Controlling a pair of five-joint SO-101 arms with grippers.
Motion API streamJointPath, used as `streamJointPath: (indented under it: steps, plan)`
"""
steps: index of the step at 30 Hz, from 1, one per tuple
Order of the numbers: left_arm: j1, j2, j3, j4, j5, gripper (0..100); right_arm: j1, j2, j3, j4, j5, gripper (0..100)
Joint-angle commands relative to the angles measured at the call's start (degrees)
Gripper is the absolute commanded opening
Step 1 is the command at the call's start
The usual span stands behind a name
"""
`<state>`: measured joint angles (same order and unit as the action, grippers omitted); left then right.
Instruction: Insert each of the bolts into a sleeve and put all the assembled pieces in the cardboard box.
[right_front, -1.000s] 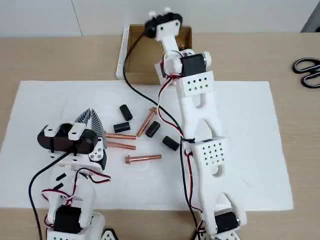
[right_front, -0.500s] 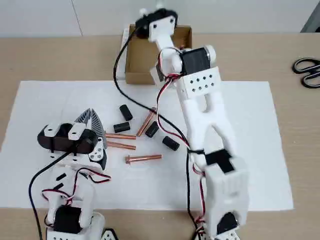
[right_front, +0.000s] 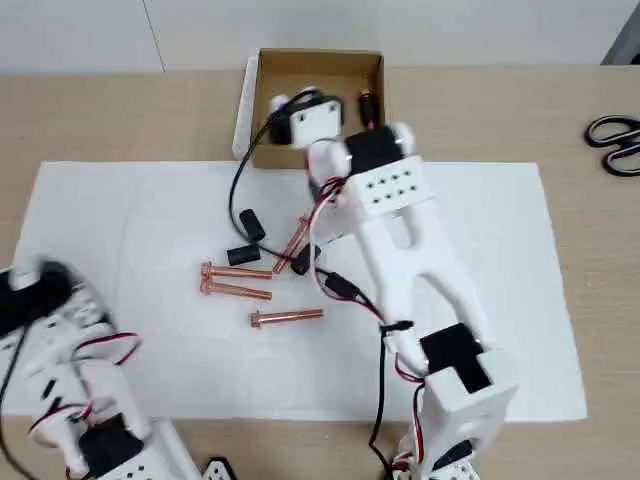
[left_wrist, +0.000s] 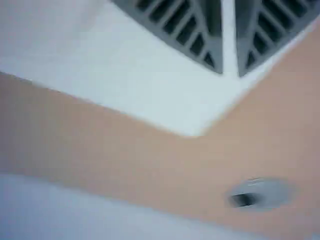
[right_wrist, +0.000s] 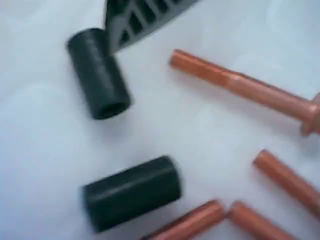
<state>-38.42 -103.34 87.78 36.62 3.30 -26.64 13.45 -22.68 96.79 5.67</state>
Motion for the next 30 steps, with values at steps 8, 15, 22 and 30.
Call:
streamJointPath:
  steps: [8,15,22,30]
  plan:
    - [-20.2,-0.5,-0.2,13.4,13.8,1,-10.5,2.0,0.2,-3.6,9.0,16.3]
    - [-15.2,-0.5,-0.4,21.8,13.8,1,-4.8,4.4,1.2,-1.7,3.6,16.2]
    - [0.1,-0.5,-1.2,20.4,13.7,1,-2.9,7.1,3.8,-1.2,6.4,16.2]
    - [19.1,-0.5,-1.2,16.4,13.7,1,-2.8,9.1,11.8,-1.2,8.4,16.2]
